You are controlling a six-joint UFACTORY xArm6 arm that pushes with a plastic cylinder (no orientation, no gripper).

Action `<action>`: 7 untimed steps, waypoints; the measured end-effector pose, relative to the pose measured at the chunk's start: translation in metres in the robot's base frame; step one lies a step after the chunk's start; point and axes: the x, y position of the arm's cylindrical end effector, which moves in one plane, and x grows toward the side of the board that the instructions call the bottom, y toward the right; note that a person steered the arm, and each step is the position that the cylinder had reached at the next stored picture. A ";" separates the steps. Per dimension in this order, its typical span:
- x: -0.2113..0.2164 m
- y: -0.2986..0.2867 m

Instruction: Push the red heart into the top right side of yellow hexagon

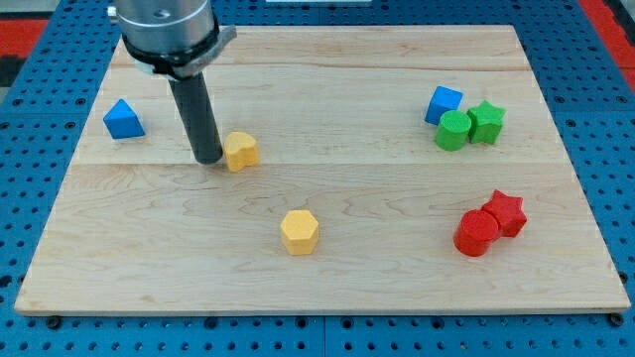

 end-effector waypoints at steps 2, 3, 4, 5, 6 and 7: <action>0.005 0.055; 0.028 0.071; 0.043 0.102; 0.057 0.126; 0.058 0.127; 0.037 0.164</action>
